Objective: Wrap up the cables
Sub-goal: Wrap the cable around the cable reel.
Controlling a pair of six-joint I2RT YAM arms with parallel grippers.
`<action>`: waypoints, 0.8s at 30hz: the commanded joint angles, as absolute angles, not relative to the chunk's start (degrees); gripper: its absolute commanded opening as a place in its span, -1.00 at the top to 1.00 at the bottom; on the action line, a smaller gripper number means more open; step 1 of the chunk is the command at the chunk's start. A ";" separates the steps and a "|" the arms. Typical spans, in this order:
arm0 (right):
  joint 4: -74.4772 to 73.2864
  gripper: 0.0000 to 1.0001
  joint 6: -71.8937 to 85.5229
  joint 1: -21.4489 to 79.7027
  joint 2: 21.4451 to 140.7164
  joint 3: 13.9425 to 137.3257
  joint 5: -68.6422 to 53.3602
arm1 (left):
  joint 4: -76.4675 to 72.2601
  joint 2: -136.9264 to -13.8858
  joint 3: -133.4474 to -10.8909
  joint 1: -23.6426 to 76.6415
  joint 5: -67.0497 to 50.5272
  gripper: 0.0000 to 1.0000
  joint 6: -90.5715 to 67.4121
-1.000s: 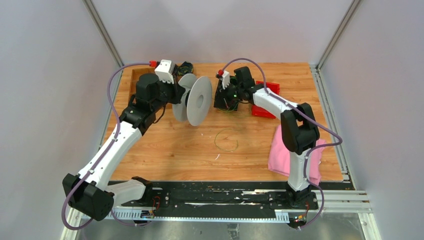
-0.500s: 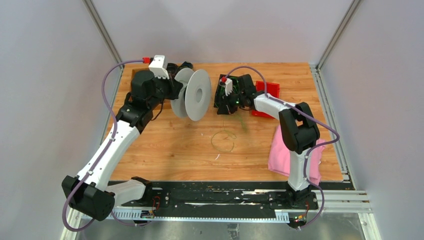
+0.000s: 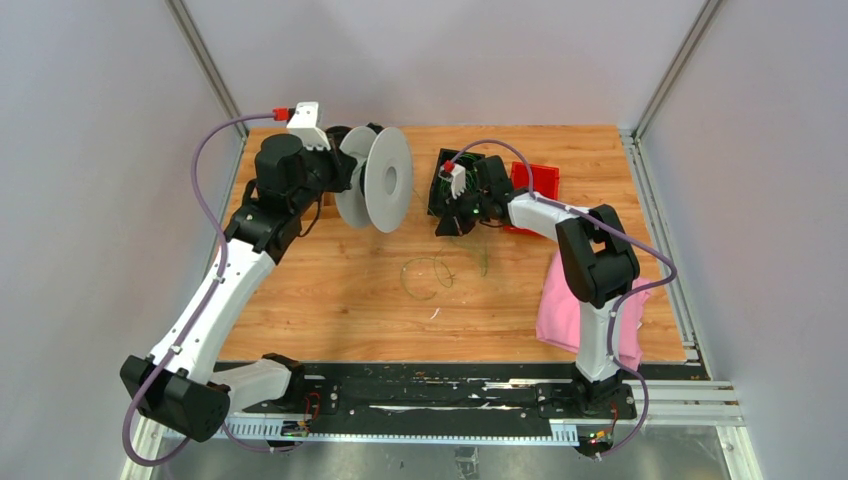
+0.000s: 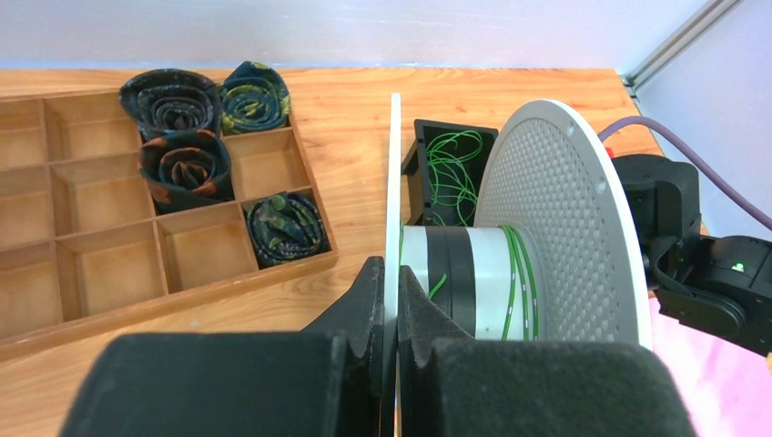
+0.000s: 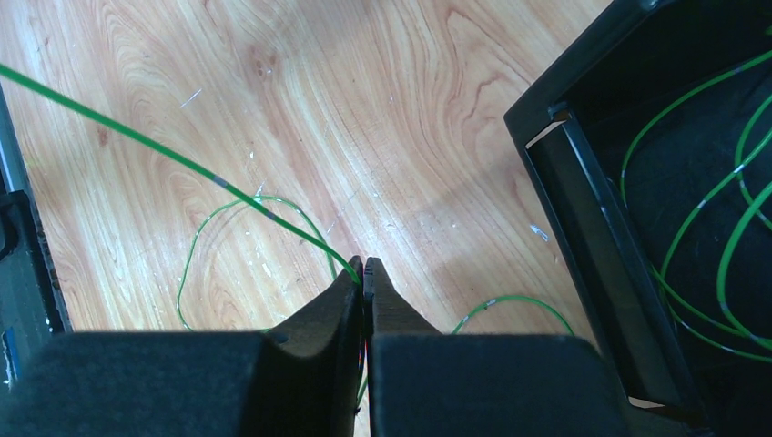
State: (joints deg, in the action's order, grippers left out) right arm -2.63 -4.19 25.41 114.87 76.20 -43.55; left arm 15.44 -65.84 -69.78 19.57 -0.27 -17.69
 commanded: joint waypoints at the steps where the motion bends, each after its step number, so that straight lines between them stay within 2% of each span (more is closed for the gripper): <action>1: -2.04 0.97 -3.96 25.96 114.36 74.94 -44.12 | 11.91 -64.70 -73.86 18.81 2.37 0.99 -19.31; 14: -0.46 0.99 -1.76 28.12 111.62 73.38 -42.88 | 13.95 -65.44 -75.13 18.42 5.82 0.99 -21.43; 24: 3.70 0.99 2.03 33.64 108.28 68.54 -40.87 | 15.38 -66.84 -76.22 18.46 9.80 0.99 -20.82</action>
State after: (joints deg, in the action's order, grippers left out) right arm 2.04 0.27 30.89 110.80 70.30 -42.22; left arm 19.88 -67.05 -73.10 19.03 6.68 -20.38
